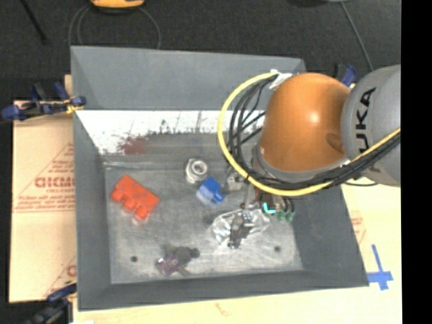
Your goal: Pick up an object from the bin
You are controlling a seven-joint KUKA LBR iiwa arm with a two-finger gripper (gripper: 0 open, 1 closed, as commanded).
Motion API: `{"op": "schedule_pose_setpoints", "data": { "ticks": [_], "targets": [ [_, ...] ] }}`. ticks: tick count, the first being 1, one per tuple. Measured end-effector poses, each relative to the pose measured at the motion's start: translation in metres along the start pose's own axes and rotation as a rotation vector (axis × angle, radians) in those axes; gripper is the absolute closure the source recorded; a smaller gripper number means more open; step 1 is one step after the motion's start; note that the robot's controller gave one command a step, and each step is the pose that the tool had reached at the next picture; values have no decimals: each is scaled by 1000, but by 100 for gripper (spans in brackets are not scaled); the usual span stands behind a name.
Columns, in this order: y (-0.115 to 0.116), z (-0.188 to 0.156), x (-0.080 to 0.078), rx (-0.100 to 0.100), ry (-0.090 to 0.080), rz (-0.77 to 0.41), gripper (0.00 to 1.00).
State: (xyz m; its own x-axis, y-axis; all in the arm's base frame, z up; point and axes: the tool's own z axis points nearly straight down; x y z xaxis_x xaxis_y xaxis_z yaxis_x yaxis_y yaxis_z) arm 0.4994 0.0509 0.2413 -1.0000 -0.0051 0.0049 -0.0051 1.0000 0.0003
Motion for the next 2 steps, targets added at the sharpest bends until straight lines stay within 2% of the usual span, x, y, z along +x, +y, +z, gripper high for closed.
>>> {"op": "schedule_pose_setpoints", "data": {
  "ticks": [1,2],
  "targets": [
    [-30,112,-34,0,-1,31,0],
    [-66,164,-33,1,-10,-150,0]
  ]
}}
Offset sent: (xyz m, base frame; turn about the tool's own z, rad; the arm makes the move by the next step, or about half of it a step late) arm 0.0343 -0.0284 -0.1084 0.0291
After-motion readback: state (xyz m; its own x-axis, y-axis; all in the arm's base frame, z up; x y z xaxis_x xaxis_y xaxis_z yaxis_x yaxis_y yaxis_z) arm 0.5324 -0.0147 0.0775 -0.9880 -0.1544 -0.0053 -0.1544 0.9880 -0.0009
